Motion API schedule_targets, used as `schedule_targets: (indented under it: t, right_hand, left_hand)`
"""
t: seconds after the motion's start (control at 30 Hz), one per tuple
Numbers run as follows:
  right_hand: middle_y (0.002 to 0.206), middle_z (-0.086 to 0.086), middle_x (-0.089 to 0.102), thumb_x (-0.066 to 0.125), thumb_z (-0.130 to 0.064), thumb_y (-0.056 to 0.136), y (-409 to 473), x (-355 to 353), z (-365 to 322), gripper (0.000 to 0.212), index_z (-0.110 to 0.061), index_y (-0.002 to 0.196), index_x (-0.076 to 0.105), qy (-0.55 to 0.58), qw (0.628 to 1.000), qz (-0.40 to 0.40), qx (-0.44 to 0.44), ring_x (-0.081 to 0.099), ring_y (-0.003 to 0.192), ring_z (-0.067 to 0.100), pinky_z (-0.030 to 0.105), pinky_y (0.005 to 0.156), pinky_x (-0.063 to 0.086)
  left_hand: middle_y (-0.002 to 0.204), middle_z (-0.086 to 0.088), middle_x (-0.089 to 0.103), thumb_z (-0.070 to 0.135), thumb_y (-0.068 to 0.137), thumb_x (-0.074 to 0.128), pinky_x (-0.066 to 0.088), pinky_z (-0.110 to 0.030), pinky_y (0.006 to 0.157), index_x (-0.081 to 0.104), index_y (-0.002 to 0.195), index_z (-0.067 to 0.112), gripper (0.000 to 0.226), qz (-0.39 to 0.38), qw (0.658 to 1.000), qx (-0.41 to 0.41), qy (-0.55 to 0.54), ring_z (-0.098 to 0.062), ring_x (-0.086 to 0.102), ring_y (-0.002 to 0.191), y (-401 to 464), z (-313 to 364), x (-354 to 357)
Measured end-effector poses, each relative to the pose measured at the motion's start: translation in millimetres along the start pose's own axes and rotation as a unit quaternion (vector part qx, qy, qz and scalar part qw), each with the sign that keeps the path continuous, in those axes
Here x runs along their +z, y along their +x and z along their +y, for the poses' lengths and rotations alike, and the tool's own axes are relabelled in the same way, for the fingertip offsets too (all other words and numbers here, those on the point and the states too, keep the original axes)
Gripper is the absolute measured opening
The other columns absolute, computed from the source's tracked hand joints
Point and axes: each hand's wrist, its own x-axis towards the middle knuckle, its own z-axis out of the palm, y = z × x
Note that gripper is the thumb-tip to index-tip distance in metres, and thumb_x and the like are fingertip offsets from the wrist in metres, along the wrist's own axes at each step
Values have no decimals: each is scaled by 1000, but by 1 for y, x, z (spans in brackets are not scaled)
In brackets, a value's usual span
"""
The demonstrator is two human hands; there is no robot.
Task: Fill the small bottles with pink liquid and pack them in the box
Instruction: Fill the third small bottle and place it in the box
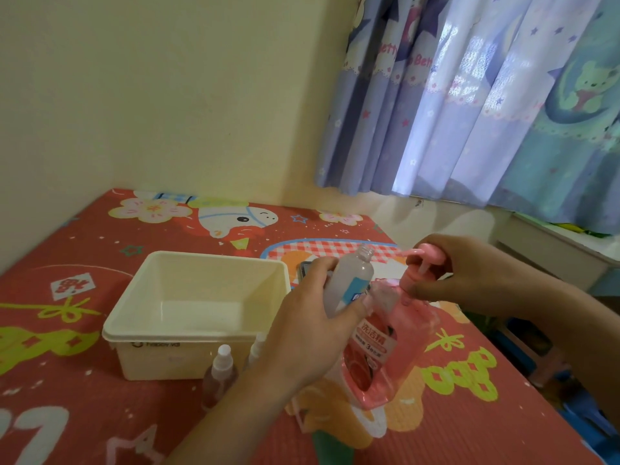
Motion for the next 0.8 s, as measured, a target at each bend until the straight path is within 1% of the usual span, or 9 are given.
schedule_targets:
  t: [0.13,0.27,0.4,0.43,0.5,0.57,0.63,0.7,0.8]
  right_hand:
    - [85,-3,72,84,-33,74,4,-6,10,29,-24,95,67,-24,999,12,35,68,78,17,40,74,57]
    - [89,-1,70,83,-31,75,6,-5,16,36,-22,104,64,-31,998,28,55,69,80,19,44,77,59]
    - [98,-9,69,82,-34,77,3,-3,14,59,-24,128,53,-13,997,15,71,68,82,3,24,69,57]
    - [107,-8,68,80,-42,76,1,-3,10,72,-25,137,45,-19,997,3,74,67,93,4,23,75,55]
    - [131,-3,61,70,-57,74,-2,-3,2,86,-28,147,34,-69,995,22,71,60,116,17,35,93,51]
    - [142,0,54,63,-61,77,-6,0,-11,81,-26,146,39,-130,985,101,43,56,121,22,38,93,46]
    - [137,2,58,63,-55,83,-10,8,-24,62,-22,135,55,-165,965,201,-15,55,119,24,37,90,43]
    - [118,2,68,66,-38,89,-12,21,-36,35,-19,118,68,-149,946,273,-90,61,107,24,36,85,46]
    - [87,-8,68,66,-20,88,-12,53,-52,11,-19,97,72,-90,945,273,-153,60,74,10,23,65,49]
  left_hand:
    - [104,25,63,50,87,69,61,-30,69,48,118,47,37,24,1000,-4,-16,3,66,91,4,4,-10]
    - [104,31,62,44,89,70,62,-36,69,51,115,45,33,35,999,2,-20,5,65,90,5,9,-22]
    - [103,34,63,41,90,71,54,-15,71,53,115,45,31,50,999,13,-15,9,64,90,6,14,-32]
    - [104,35,63,40,90,70,50,-9,68,53,115,44,31,51,998,15,-16,10,63,90,6,15,-34]
    - [105,34,62,42,90,69,46,-5,65,53,116,43,31,51,998,14,-19,11,63,92,4,18,-38]
    - [105,33,63,44,90,69,47,-6,65,53,116,43,30,56,998,21,-11,10,63,92,2,20,-43]
    - [104,33,63,44,89,69,49,-7,66,53,114,43,30,61,998,28,-4,8,64,91,-1,21,-47]
    - [104,34,63,45,89,70,48,-7,67,52,114,46,31,67,997,30,0,9,64,92,-3,22,-51]
    - [104,35,64,47,88,70,49,-7,70,51,113,49,31,83,996,36,-3,10,63,95,-6,24,-60]
